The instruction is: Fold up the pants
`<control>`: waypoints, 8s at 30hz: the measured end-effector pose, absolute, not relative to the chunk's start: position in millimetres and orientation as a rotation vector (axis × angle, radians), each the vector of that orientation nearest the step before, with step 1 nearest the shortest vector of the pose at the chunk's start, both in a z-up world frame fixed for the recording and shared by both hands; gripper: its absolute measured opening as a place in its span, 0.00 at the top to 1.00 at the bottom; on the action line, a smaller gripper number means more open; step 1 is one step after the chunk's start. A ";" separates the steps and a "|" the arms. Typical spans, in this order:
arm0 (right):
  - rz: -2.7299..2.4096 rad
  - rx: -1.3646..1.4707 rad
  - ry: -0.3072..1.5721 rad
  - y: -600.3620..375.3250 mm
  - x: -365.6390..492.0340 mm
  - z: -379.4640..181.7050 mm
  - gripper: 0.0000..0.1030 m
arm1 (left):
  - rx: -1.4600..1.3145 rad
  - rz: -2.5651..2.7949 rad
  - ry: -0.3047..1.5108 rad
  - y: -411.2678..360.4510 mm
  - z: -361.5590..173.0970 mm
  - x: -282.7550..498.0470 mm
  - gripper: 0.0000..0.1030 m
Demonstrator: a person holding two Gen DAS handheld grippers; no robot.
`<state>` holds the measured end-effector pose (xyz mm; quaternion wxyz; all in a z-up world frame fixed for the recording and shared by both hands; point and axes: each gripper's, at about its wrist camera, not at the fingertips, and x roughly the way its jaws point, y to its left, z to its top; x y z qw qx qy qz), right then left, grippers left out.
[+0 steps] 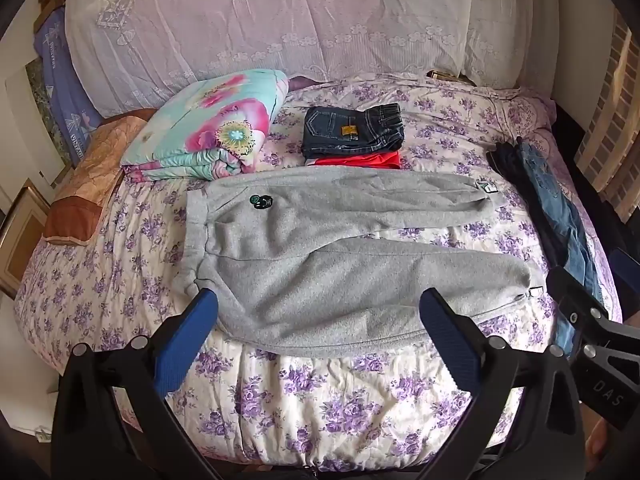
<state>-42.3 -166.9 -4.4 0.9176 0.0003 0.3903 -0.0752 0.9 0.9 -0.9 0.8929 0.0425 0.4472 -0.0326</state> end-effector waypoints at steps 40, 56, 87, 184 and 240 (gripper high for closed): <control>-0.144 0.005 0.819 -163.1 -28.7 -16.2 0.03 | 0.095 -0.057 0.933 8.1 -6.8 11.0 0.05; -0.140 0.010 0.820 -165.0 -27.4 -15.7 0.03 | 0.101 -0.052 0.932 5.3 -18.7 13.8 0.05; -0.139 0.015 0.821 -165.9 -26.5 -15.9 0.03 | 0.104 -0.051 0.936 4.1 -16.9 12.9 0.05; -0.260 0.445 1.236 -369.1 220.3 -231.1 0.09 | 0.026 0.085 1.308 199.9 -203.9 246.4 0.49; 0.783 -0.479 1.200 38.2 332.7 -192.2 0.24 | 0.204 -0.468 1.375 220.5 -217.9 307.6 0.86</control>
